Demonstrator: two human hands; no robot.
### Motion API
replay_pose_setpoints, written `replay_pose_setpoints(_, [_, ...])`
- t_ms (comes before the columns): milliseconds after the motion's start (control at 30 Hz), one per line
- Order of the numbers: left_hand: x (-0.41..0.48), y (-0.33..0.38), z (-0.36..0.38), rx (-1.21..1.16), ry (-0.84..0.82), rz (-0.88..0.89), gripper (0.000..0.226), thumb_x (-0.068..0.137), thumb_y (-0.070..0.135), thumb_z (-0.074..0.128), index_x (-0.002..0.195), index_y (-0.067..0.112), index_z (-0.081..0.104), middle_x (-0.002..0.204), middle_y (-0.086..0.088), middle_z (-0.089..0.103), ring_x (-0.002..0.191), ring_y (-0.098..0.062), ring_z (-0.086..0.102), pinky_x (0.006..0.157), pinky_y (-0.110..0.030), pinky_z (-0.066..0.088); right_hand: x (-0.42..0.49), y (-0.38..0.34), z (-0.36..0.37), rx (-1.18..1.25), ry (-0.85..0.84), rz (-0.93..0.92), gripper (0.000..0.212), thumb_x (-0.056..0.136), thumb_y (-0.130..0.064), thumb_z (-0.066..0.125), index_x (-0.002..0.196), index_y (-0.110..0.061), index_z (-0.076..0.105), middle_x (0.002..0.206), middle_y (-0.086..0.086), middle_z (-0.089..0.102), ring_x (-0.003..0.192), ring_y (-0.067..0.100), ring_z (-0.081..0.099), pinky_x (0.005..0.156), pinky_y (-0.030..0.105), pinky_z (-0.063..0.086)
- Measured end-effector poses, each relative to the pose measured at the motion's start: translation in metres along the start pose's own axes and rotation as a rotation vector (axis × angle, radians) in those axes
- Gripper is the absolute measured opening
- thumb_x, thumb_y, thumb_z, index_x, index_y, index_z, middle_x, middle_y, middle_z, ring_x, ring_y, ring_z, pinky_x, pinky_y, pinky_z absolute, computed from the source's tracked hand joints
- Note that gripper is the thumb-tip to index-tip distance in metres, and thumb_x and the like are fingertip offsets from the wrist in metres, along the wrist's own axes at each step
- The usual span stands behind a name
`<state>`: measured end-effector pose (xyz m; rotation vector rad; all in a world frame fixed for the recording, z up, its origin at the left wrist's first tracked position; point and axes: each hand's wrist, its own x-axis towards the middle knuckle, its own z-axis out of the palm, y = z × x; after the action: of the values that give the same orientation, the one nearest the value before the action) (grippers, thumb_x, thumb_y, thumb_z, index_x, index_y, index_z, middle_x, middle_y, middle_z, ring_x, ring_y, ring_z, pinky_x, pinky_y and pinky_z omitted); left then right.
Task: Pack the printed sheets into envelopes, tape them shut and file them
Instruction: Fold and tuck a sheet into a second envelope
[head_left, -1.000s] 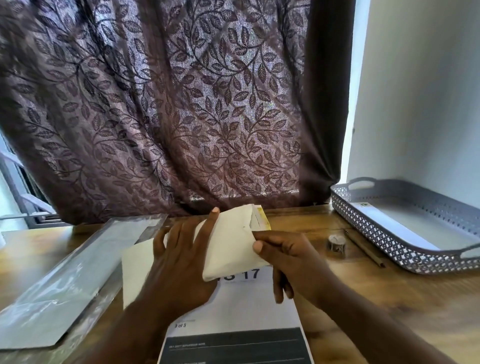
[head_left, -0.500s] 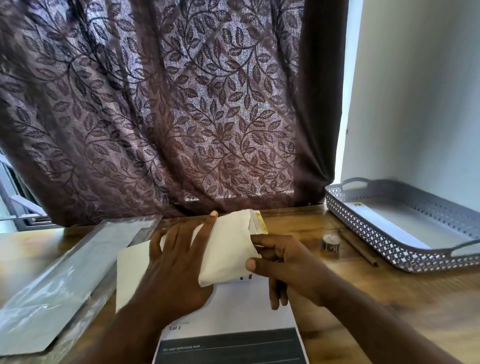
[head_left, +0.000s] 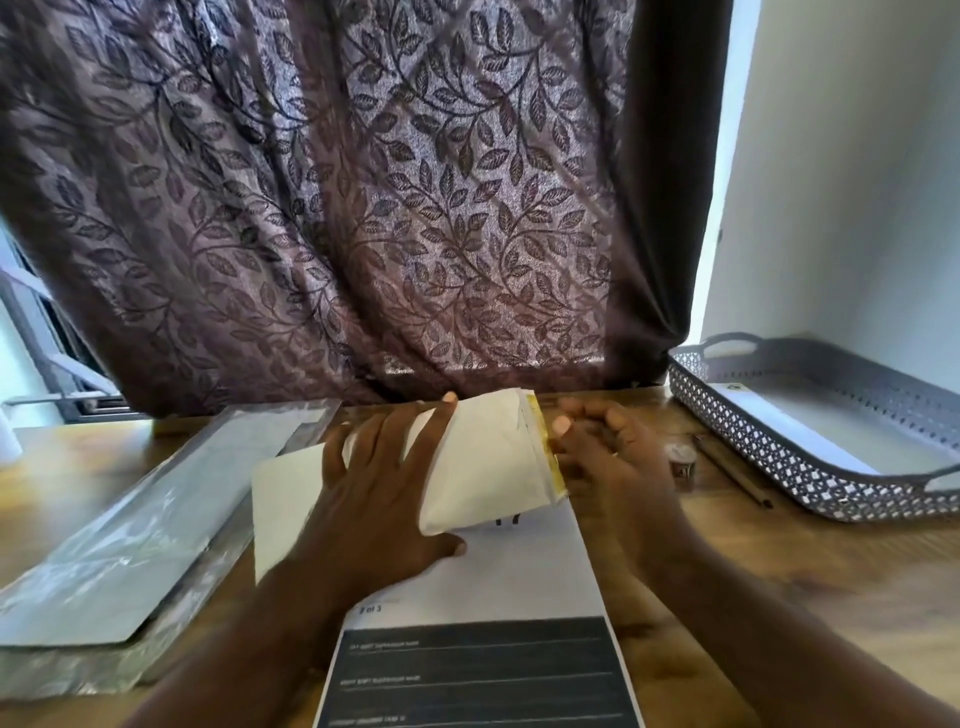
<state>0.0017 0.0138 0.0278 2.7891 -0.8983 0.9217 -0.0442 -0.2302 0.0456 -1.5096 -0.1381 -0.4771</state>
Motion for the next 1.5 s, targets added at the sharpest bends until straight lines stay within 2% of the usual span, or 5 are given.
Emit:
replay_pose_setpoints(467, [-0.002,-0.02,0.005,-0.264,-0.077,-0.281,0.108,0.071,0.095,0.03,0.153,0.046,-0.018,0.166,0.0,0.015,0.151,-0.027,0.02,0.12,-0.058,0.011,0.01,0.018,0.005,0.084,-0.067,0.276,0.037,0.089,-0.005,0.072,0.122,-0.015,0.058,0.121,0.008,0.068,0.102,0.029,0.072,0.075,0.05,0.064])
replay_pose_setpoints(833, [0.0,-0.022,-0.006,-0.749,0.003,-0.528,0.065,0.086,0.031,0.076,0.142,0.035,0.042,0.128,0.001,0.06,0.109,-0.016,0.06,0.081,-0.013,0.048,0.03,0.028,-0.022,0.148,0.267,0.176,0.025,0.088,0.005,0.069,0.105,-0.011,0.059,0.101,0.012,0.072,0.088,0.022,0.071,0.078,0.042,0.061])
replay_pose_setpoints(1100, [0.001,-0.016,-0.004,-0.413,-0.287,-0.534,0.131,0.046,0.108,0.015,0.151,0.031,0.031,0.151,0.002,0.047,0.132,-0.022,0.051,0.103,-0.038,0.043,0.033,0.029,-0.027,0.124,0.24,0.155,0.021,0.089,0.007,0.067,0.096,-0.012,0.063,0.099,0.012,0.072,0.088,0.024,0.07,0.072,0.041,0.06])
replay_pose_setpoints(1300, [0.008,-0.019,-0.008,-0.639,-0.178,-0.618,0.046,0.078,0.057,0.073,0.111,0.043,0.044,0.092,0.02,0.052,0.089,-0.015,0.058,0.083,-0.041,0.055,0.033,0.028,-0.027,0.185,0.244,0.154,0.004,0.093,-0.002,0.065,0.096,-0.003,0.066,0.094,0.014,0.071,0.087,0.03,0.065,0.076,0.046,0.057])
replay_pose_setpoints(1500, [0.007,-0.015,-0.029,-1.382,-0.47,-0.59,0.065,0.073,0.027,0.088,0.13,0.016,0.059,0.106,-0.018,0.075,0.095,-0.035,0.073,0.079,-0.047,0.061,0.035,0.026,-0.037,0.377,0.234,0.245,0.033,0.1,-0.018,0.05,0.091,0.001,0.075,0.098,0.023,0.075,0.082,0.033,0.068,0.075,0.041,0.053])
